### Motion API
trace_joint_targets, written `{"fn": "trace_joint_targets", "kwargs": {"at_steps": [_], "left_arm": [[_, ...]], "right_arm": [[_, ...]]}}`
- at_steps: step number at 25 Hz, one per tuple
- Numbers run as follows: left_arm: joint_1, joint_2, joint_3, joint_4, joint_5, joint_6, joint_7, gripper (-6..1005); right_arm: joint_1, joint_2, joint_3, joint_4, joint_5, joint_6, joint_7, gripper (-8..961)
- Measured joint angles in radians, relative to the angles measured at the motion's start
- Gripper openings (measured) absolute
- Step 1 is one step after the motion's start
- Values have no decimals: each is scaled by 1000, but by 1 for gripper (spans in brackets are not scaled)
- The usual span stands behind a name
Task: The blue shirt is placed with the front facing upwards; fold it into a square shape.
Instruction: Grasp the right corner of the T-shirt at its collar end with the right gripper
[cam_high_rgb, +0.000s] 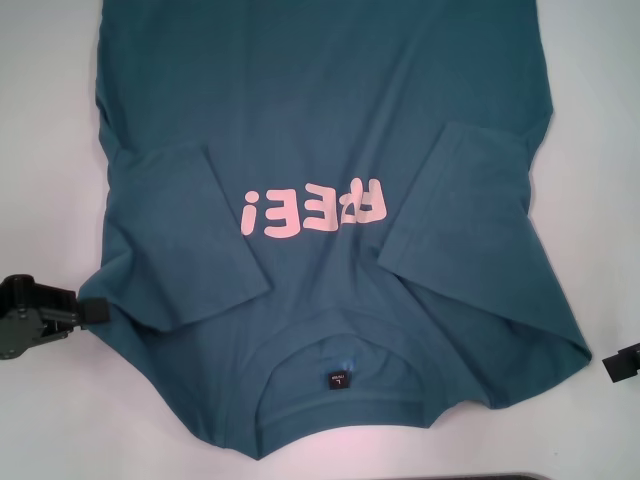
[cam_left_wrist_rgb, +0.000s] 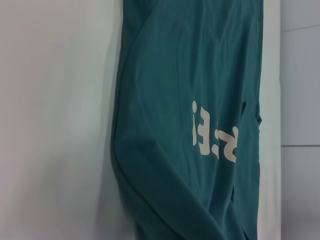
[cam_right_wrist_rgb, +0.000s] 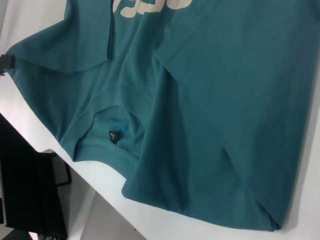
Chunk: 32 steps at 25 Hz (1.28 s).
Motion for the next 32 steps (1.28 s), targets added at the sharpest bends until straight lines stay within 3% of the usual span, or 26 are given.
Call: {"fn": "trace_joint_targets", "kwargs": {"at_steps": [16, 32], "left_arm": [[-3, 2, 2, 10, 3, -20, 0, 28], [-3, 3, 5, 12, 2, -22, 1, 27]], "right_arm": [[-1, -7, -4, 12, -24, 41, 132, 740], [22, 9, -9, 14, -32, 56, 168, 740]]}}
